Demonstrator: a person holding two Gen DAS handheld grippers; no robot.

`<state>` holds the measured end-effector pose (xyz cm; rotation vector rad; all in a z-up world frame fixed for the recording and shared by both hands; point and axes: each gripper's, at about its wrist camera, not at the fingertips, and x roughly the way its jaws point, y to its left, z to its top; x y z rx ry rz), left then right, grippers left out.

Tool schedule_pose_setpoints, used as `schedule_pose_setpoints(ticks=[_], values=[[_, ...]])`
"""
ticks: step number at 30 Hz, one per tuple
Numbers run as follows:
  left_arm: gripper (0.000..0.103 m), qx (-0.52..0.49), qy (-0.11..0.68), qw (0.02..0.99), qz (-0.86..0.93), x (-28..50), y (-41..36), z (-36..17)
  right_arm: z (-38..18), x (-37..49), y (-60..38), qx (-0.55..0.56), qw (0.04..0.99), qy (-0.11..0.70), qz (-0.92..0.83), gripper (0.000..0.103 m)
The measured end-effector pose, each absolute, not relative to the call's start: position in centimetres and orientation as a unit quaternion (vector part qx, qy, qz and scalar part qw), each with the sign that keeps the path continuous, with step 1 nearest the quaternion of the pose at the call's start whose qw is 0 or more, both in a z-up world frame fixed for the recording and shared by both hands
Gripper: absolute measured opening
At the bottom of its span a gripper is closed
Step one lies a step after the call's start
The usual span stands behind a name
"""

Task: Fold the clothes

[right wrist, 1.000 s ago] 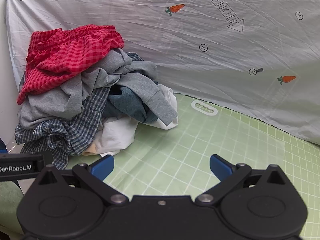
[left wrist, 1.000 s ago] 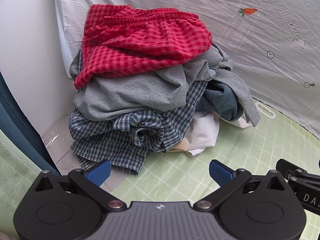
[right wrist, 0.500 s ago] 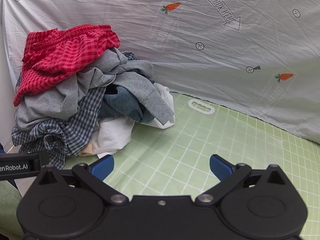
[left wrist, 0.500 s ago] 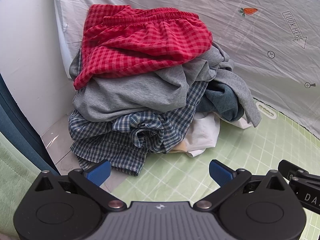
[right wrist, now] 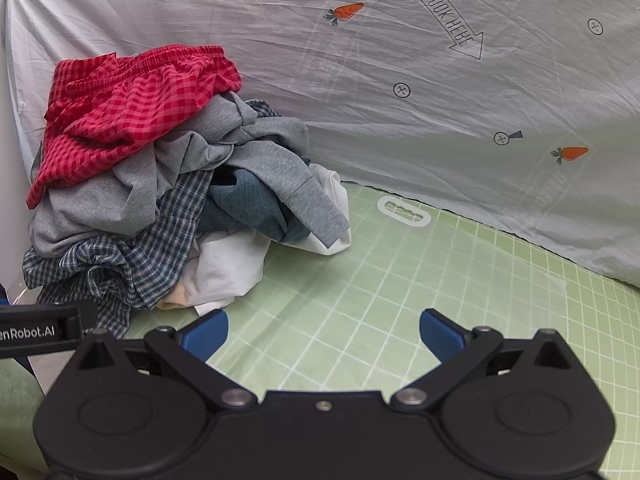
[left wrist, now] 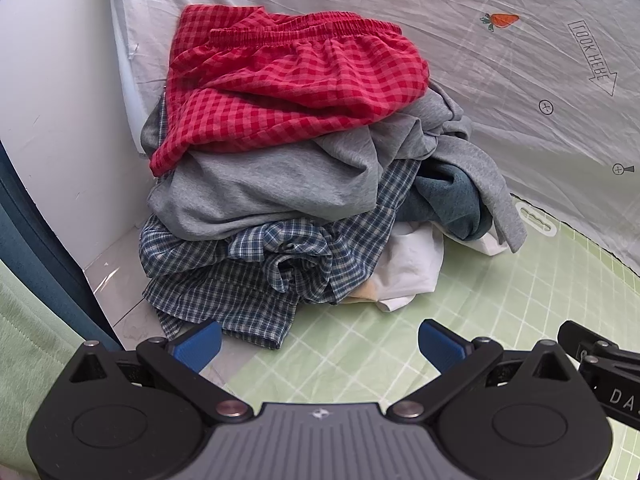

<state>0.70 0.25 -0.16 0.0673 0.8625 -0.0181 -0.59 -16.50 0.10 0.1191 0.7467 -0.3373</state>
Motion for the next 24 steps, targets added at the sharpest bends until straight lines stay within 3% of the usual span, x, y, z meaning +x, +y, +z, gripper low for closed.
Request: schedule_pose_setpoints(ticks=[24], values=[[0.103, 0.036, 0.423, 0.905, -0.018, 0.8, 0.3, -0.22, -0.14, -0.4, -16.34, 0.058, 0.912, 0.373, -0.163, 0.103]])
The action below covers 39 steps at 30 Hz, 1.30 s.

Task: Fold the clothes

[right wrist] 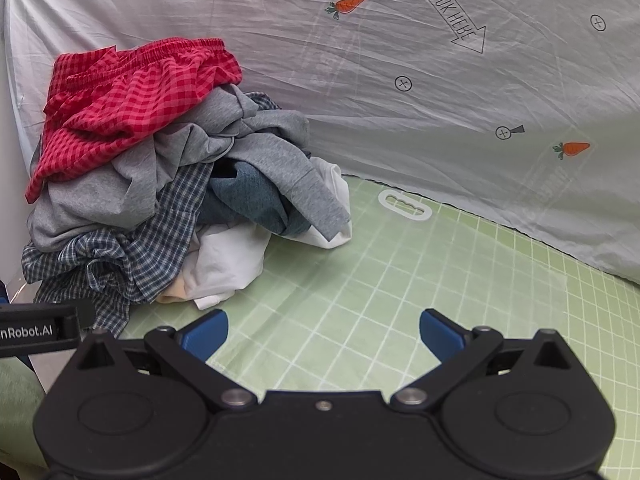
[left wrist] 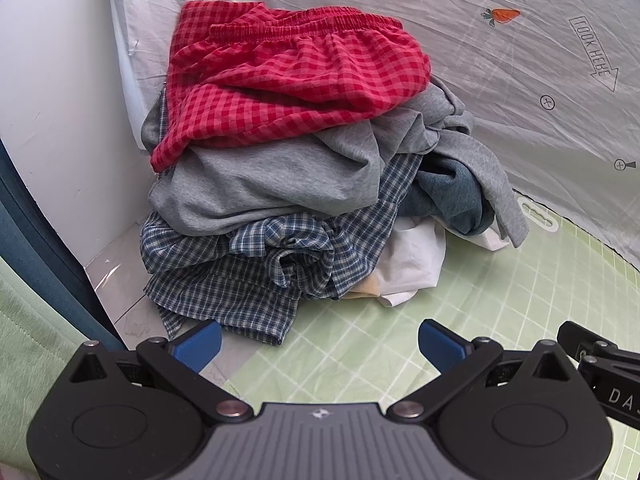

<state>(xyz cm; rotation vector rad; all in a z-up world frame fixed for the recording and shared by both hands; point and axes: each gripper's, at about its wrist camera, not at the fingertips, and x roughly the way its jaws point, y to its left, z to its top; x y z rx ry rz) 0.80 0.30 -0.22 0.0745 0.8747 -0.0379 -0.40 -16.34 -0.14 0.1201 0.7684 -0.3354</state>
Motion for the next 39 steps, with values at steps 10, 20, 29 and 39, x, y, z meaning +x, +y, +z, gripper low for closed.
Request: schedule_pose_setpoints(ticks=[10, 20, 29, 39], values=[[0.103, 0.033, 0.437, 0.899, -0.017, 1.7, 0.7, -0.2, -0.5, 0.6, -16.4, 0.048, 0.907, 0.386, -0.16, 0.103], [0.103, 0.002, 0.463, 0.886, 0.003, 8.1, 4.4, 2.2, 1.4, 7.1, -16.9, 0.035, 0.906, 0.403, -0.122, 0.096], [0.101, -0.075, 0.515, 0.853, 0.025, 16.8, 8.4, 3.6, 6.2, 17.4, -15.0, 0.012, 0.917, 0.394, -0.063, 0.074], [0.071, -0.133, 0.538, 0.832, -0.019, 23.5, 8.6, 2.8, 7.4, 25.3, -12.4, 0.02, 0.912, 0.41, 0.009, 0.041]])
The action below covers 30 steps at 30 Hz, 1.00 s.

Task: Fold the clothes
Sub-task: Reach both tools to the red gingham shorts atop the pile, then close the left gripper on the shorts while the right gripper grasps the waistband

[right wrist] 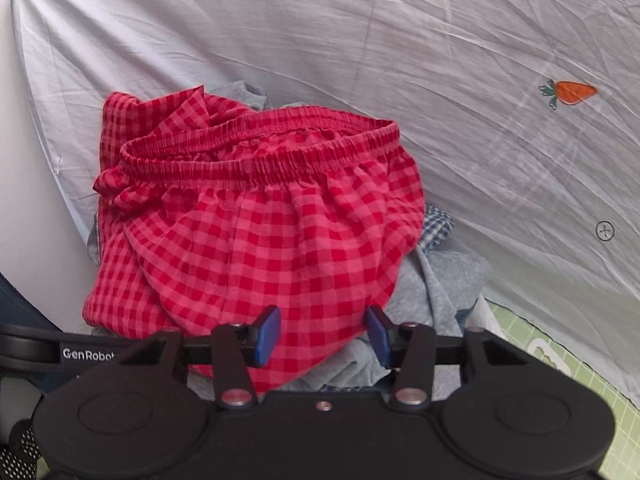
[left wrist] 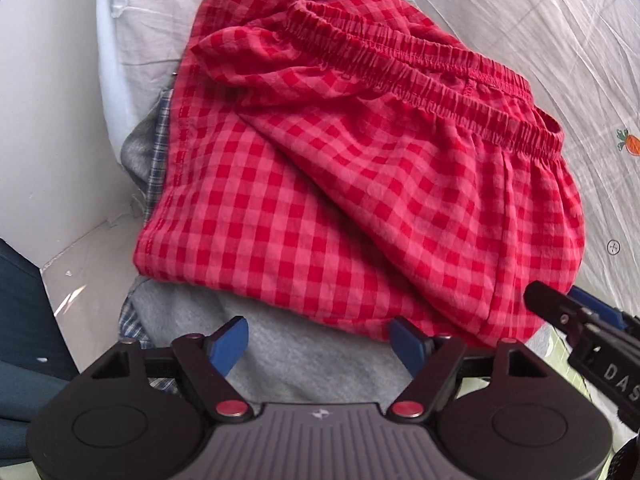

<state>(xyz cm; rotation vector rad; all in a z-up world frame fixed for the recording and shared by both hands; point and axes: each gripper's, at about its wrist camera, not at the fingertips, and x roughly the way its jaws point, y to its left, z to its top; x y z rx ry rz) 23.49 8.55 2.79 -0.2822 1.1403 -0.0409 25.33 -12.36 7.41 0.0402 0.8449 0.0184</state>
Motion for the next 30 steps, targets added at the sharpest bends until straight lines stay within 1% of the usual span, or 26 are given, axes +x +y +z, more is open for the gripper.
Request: schedule_pose_setpoints(ticks=[1, 2, 3, 4, 6, 9, 11, 16, 25, 30], values=[[0.068, -0.14, 0.54, 0.83, -0.02, 23.9, 8.5, 2.5, 6.9, 25.8, -12.1, 0.012, 0.909, 0.417, 0.003, 0.032], [0.058, -0.147, 0.543, 0.827, -0.022, 24.3, 8.5, 2.1, 6.4, 26.1, -12.0, 0.011, 0.906, 0.423, 0.002, 0.027], [0.049, -0.155, 0.546, 0.823, -0.024, 24.5, 8.5, 1.8, 6.0, 26.3, -12.1, 0.016, 0.904, 0.428, 0.006, 0.019], [0.044, -0.16, 0.549, 0.82, -0.028, 24.7, 8.5, 1.5, 5.6, 26.4, -12.2, 0.02, 0.902, 0.432, 0.01, 0.014], [0.022, -0.159, 0.552, 0.818, -0.037, 24.7, 8.2, 1.0, 5.1, 26.2, -12.4, 0.026, 0.903, 0.429, 0.015, 0.007], [0.006, -0.15, 0.553, 0.818, -0.044, 24.5, 7.6, 0.5, 4.9, 25.5, -12.7, 0.029, 0.907, 0.42, 0.016, 0.003], [0.001, -0.153, 0.552, 0.818, -0.047, 24.1, 7.3, 0.3, 4.8, 25.2, -13.0, 0.033, 0.909, 0.415, 0.013, 0.002], [0.0, -0.141, 0.541, 0.828, -0.051, 22.7, 6.6, 0.6, 4.6, 23.8, -13.6, 0.04, 0.913, 0.407, 0.001, 0.001], [0.0, -0.109, 0.501, 0.856, -0.068, 19.3, 4.8, 3.1, 4.4, 19.7, -15.6, 0.068, 0.916, 0.393, -0.041, 0.0], [0.0, -0.103, 0.486, 0.865, -0.075, 18.4, 4.4, 3.3, 5.5, 18.6, -16.3, 0.083, 0.927, 0.363, -0.03, 0.001]])
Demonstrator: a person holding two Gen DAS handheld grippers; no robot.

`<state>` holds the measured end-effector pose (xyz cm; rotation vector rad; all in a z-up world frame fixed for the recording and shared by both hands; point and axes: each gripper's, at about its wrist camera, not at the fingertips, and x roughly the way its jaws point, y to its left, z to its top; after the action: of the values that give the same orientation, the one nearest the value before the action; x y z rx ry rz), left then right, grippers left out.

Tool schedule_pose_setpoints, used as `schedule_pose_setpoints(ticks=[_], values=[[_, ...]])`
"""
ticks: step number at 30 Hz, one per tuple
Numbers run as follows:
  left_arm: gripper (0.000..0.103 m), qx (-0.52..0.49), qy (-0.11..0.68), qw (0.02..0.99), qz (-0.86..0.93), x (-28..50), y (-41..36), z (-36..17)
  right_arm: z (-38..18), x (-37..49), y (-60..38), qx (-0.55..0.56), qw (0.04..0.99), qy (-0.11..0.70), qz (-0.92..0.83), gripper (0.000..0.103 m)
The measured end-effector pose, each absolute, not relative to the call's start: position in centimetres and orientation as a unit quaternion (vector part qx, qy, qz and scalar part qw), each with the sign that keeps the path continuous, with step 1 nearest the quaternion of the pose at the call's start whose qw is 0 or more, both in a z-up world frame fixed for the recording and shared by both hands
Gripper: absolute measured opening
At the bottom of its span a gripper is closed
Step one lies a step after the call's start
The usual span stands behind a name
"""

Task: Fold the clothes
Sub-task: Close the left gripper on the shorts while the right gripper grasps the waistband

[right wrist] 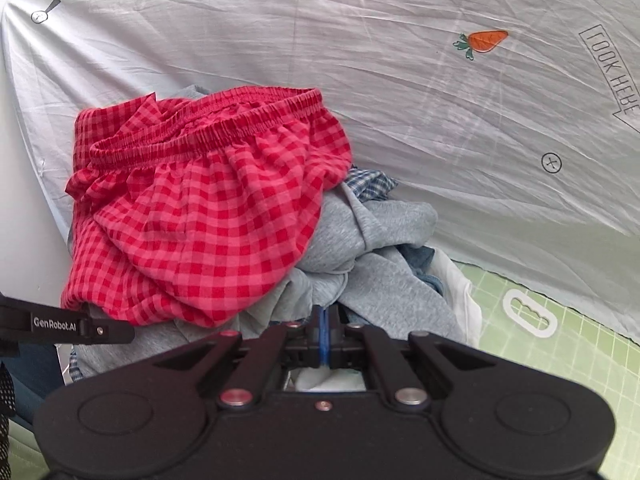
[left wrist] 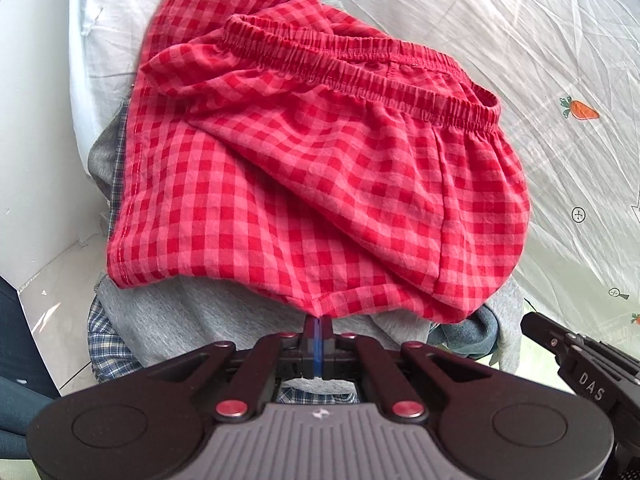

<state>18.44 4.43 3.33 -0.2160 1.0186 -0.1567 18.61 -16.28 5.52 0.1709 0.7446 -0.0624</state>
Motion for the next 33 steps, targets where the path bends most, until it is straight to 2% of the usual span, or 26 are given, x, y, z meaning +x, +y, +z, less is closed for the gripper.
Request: schedule_pose_setpoints(ticks=[2, 3, 4, 5, 8, 11, 12, 14, 15, 19, 26, 33], values=[[0.0, -0.109, 0.49, 0.862, -0.075, 18.5, 5.0, 2.6, 6.2, 18.6, -16.3, 0.095, 0.93, 0.355, -0.025, 0.006], [0.0, -0.111, 0.492, 0.86, -0.075, 18.6, 5.2, 2.3, 6.4, 19.1, -15.9, 0.087, 0.932, 0.352, -0.021, 0.014], [0.0, -0.108, 0.493, 0.86, -0.076, 18.8, 5.4, 2.2, 6.6, 19.5, -15.5, 0.079, 0.933, 0.349, -0.017, 0.029], [0.0, -0.106, 0.494, 0.86, -0.076, 19.2, 5.8, 2.1, 6.7, 20.0, -15.1, 0.071, 0.935, 0.347, -0.013, 0.034], [0.0, -0.109, 0.498, 0.857, -0.077, 19.4, 6.6, 1.7, 6.8, 21.7, -14.1, 0.06, 0.935, 0.349, -0.004, 0.036], [0.0, -0.115, 0.503, 0.853, -0.078, 19.7, 6.9, 1.3, 6.4, 23.5, -13.6, 0.056, 0.932, 0.357, -0.003, 0.047], [0.0, -0.115, 0.504, 0.852, -0.078, 19.8, 6.9, 1.1, 6.2, 23.9, -13.4, 0.05, 0.932, 0.36, -0.003, 0.047], [0.0, -0.118, 0.506, 0.851, -0.078, 20.0, 7.0, 0.9, 5.9, 24.5, -13.1, 0.042, 0.931, 0.362, 0.001, 0.024], [0.0, -0.12, 0.507, 0.85, -0.078, 20.1, 7.1, 0.8, 5.7, 24.6, -13.0, 0.039, 0.931, 0.362, 0.005, 0.008], [0.0, -0.12, 0.509, 0.849, -0.079, 20.4, 7.0, 0.5, 5.5, 24.6, -12.5, 0.023, 0.934, 0.356, 0.009, 0.001], [0.0, -0.106, 0.504, 0.853, -0.086, 20.2, 6.0, 0.7, 6.1, 22.4, -12.9, 0.012, 0.942, 0.334, -0.015, 0.0], [0.0, -0.092, 0.5, 0.855, -0.106, 18.2, 4.7, 1.3, 6.0, 18.2, -15.8, 0.053, 0.942, 0.327, -0.051, 0.0]])
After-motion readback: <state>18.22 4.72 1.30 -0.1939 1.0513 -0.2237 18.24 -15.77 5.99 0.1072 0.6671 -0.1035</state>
